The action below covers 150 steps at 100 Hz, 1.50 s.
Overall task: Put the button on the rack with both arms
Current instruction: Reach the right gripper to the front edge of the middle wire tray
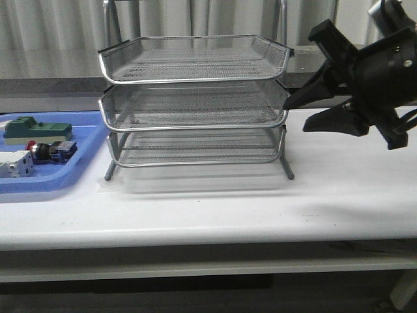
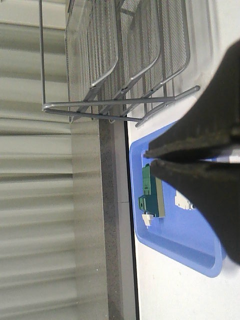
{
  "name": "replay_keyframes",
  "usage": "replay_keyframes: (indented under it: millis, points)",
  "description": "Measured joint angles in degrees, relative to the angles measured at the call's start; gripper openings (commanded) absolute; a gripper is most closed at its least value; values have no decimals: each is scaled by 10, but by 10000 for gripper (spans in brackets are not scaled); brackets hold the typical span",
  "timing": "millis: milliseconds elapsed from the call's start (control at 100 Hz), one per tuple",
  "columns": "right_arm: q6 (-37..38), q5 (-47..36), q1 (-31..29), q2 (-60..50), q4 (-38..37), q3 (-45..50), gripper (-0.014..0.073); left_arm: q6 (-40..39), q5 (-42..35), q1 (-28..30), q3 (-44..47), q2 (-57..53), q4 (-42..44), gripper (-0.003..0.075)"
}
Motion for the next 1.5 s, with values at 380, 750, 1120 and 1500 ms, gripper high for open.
replay_keyframes:
  millis: [380, 750, 1120, 1500]
  points:
    - [-3, 16, 0, 94, 3, -80, 342, 0, 0, 0, 0, 0, 0, -20]
    - [-4, 28, 0, 133, 4, -120, 331, 0, 0, 0, 0, 0, 0, -20]
    - [-15, 34, 0, 133, 1, -122, -73, 0, 0, 0, 0, 0, 0, -20]
    - [-24, 67, 0, 125, 12, -83, -66, 0, 0, 0, 0, 0, 0, -20]
